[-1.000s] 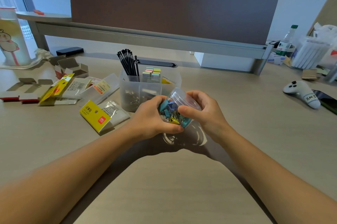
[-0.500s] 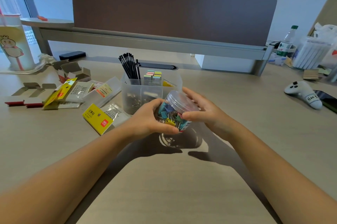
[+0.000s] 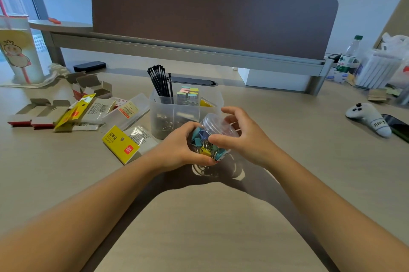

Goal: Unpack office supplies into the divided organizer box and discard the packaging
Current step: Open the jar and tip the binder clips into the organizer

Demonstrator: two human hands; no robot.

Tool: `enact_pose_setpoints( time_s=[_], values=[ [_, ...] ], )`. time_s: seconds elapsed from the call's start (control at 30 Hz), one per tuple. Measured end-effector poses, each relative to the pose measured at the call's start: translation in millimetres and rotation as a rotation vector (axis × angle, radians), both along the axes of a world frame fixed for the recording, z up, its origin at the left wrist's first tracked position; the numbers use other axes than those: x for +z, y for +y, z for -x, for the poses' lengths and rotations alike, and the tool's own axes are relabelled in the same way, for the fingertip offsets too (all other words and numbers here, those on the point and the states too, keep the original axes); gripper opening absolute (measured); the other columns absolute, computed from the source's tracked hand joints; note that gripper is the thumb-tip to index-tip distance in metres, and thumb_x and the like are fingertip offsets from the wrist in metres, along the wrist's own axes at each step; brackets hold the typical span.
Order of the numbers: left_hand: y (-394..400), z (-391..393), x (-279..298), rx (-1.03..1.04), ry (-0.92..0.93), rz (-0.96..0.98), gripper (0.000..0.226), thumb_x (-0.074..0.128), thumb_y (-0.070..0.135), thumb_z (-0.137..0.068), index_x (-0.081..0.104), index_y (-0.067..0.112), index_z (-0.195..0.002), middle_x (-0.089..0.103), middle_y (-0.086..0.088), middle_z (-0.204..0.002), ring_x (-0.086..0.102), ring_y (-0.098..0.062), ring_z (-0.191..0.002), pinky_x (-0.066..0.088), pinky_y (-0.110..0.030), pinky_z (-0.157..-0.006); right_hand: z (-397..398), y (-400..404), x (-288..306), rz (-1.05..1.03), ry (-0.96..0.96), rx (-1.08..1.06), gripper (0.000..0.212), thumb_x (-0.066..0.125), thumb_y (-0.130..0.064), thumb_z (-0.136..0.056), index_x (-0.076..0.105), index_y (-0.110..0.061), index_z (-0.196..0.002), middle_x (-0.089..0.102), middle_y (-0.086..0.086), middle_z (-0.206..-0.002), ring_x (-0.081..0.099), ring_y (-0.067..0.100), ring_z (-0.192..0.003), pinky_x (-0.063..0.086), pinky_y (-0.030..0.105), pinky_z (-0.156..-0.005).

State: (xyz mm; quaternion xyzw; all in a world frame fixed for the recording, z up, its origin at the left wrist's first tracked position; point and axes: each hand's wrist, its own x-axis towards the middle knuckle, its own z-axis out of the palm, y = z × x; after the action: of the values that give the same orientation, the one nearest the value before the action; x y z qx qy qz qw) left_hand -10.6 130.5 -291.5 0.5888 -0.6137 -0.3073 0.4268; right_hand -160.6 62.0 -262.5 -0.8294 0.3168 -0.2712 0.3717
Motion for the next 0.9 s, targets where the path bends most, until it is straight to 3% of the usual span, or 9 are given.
enact_pose_setpoints(
  time_s=[0.1,0.2,0.3,0.4,0.53,0.7,0.73,0.8,0.9],
  values=[
    [0.4,-2.9,0.0,-0.016,0.009,-0.004,0.057,0.074,0.011,-0.067,0.038,0.029,-0.108,0.052,0.016,-0.098,0.056,-0.004,-0.092,0.050,-0.011,-0.074,5.2,1.6,3.2,-0.028,-0.064,0.078,0.065,0.070,-0.033,-0.067,0.034,-0.031,-0.120,0.040,-0.009,-0.114,0.046,0.006,-0.097,0.049,0.007,-0.066],
    [0.1,-5.9,-0.7,-0.032,0.005,-0.022,0.060,0.075,0.010,-0.066,0.038,0.029,-0.110,0.051,0.014,-0.101,0.055,-0.006,-0.096,0.049,-0.012,-0.076,13.7,-1.2,5.7,-0.038,-0.157,0.071,0.060,0.062,-0.032,-0.060,0.037,-0.033,-0.115,0.044,-0.007,-0.118,0.048,0.009,-0.105,0.049,0.020,-0.083],
    [1.3,-5.9,0.0,-0.037,0.017,-0.043,0.060,0.074,0.009,-0.067,0.037,0.030,-0.110,0.050,0.020,-0.097,0.054,0.000,-0.092,0.048,-0.009,-0.073,28.0,-9.5,2.7,-0.012,-0.154,-0.045,0.056,0.069,-0.035,-0.067,0.039,-0.034,-0.115,0.045,-0.001,-0.128,0.047,0.016,-0.110,0.046,0.028,-0.085],
    [2.4,-6.1,0.1,-0.021,0.001,-0.066,0.060,0.073,0.008,-0.068,0.038,0.027,-0.112,0.050,0.020,-0.096,0.053,0.001,-0.090,0.047,-0.008,-0.071,45.3,-16.6,-6.1,0.036,-0.006,-0.160,0.053,0.067,-0.030,-0.075,0.042,-0.027,-0.121,0.044,0.003,-0.132,0.045,0.014,-0.107,0.042,0.027,-0.084],
    [3.7,-4.9,1.0,0.015,0.036,-0.078,0.062,0.073,0.006,-0.068,0.038,0.025,-0.116,0.051,0.016,-0.096,0.053,-0.005,-0.092,0.045,-0.013,-0.077,56.3,-17.8,-22.5,0.051,0.279,-0.141,0.059,0.068,-0.031,-0.075,0.042,-0.019,-0.126,0.042,0.003,-0.134,0.043,0.013,-0.108,0.040,0.025,-0.086],
    [7.0,0.3,3.5,0.012,0.094,-0.066,0.063,0.072,0.001,-0.067,0.038,0.026,-0.113,0.053,0.014,-0.098,0.055,-0.009,-0.095,0.047,-0.019,-0.083,53.1,-20.1,-24.6,0.206,0.490,-0.136,0.061,0.062,-0.039,-0.079,0.039,-0.020,-0.131,0.030,0.004,-0.146,0.027,0.022,-0.132,0.028,0.036,-0.107],
    [7.0,1.6,4.9,0.005,0.102,-0.063,0.063,0.071,0.000,-0.067,0.038,0.026,-0.114,0.053,0.014,-0.098,0.056,-0.008,-0.095,0.049,-0.018,-0.081,51.7,-18.4,-20.7,0.228,0.444,-0.153,0.056,0.059,-0.039,-0.081,0.041,-0.020,-0.130,0.030,0.003,-0.146,0.025,0.022,-0.134,0.026,0.037,-0.108],
    [6.3,4.4,9.7,-0.012,0.130,-0.049,0.063,0.070,-0.003,-0.067,0.039,0.026,-0.114,0.054,0.013,-0.100,0.057,-0.009,-0.094,0.052,-0.018,-0.076,47.1,-12.4,-10.8,0.215,0.185,-0.179,0.041,0.052,-0.032,-0.086,0.050,-0.016,-0.123,0.043,0.006,-0.135,0.037,0.021,-0.125,0.033,0.031,-0.100],
    [4.6,9.4,19.6,-0.039,0.191,-0.052,0.064,0.069,-0.006,-0.068,0.039,0.027,-0.114,0.056,0.008,-0.103,0.058,-0.013,-0.098,0.053,-0.022,-0.078,35.4,-5.8,3.9,0.025,-0.077,-0.083,0.026,0.040,-0.026,-0.092,0.058,-0.014,-0.105,0.060,0.009,-0.104,0.056,0.017,-0.088,0.045,0.022,-0.074]
  ],
)
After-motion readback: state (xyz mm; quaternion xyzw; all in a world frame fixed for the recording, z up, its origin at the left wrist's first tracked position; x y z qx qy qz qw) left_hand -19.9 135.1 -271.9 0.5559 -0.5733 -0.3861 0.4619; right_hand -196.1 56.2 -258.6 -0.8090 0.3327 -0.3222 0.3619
